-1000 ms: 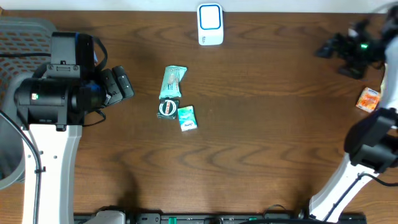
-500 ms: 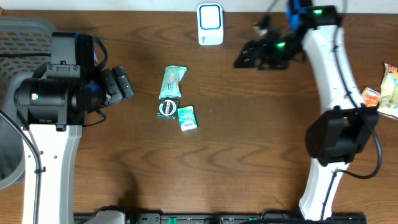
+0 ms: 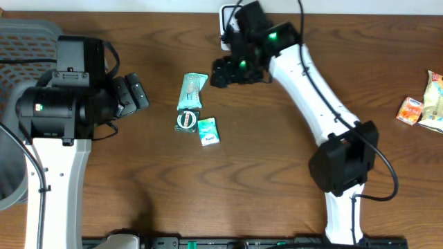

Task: Scan the item barcode
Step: 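Move the right gripper left to the teal wipes pack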

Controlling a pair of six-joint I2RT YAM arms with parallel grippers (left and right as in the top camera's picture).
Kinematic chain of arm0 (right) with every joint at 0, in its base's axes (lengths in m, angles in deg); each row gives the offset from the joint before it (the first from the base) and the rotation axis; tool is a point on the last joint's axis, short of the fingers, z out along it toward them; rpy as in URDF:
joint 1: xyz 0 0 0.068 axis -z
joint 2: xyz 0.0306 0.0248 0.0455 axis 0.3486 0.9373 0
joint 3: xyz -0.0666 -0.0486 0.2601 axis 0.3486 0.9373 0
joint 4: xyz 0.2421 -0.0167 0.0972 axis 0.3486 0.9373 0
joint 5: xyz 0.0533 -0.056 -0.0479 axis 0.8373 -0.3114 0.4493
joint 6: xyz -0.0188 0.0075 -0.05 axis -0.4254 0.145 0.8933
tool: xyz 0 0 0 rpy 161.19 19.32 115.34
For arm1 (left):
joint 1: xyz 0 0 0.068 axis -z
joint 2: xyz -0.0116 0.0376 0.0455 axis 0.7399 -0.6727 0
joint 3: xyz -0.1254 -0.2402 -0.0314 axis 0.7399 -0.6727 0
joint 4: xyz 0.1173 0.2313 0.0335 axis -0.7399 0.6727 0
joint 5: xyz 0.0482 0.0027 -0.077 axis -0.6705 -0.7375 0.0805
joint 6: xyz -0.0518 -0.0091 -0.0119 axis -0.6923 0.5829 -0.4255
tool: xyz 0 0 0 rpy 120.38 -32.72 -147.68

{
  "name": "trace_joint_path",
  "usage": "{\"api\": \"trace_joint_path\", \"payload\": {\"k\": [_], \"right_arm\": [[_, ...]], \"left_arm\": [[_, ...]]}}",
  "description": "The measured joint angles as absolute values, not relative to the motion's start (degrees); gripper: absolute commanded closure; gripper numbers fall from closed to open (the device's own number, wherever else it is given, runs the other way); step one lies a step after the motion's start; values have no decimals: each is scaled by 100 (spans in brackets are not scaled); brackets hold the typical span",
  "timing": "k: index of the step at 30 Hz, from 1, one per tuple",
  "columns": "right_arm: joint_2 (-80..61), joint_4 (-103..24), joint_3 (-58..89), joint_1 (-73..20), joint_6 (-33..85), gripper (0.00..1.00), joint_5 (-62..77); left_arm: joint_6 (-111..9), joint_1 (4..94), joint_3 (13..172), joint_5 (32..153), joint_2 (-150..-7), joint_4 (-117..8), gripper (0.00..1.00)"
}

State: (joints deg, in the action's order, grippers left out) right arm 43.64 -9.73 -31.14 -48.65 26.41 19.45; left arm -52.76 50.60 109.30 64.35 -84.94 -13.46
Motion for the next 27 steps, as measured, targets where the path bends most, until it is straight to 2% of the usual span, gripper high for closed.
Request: {"api": "trace_joint_path", "payload": {"k": [7, 13, 15, 19, 27], "right_arm": [[4366, -2787, -2343, -5276, 1900, 24, 1786], [4366, -4195, -1326, -5477, 1234, 15, 1578], [4366, -4689, -1023, -5488, 1133, 18, 1530], [4373, -5332, -570, -5479, 886, 30, 1471], [4611, -5762, -526, -5477, 396, 31, 1473]], "left_arm": [[-5276, 5060, 10930, 6435, -8494, -1346, 2], [-5276, 5060, 10930, 6435, -8494, -1346, 2], [-5276, 5060, 10930, 6435, -8494, -1346, 2], [-5276, 5060, 10930, 6435, -8494, -1346, 2], [-5276, 5060, 10930, 6435, -8494, -1346, 3]]}}
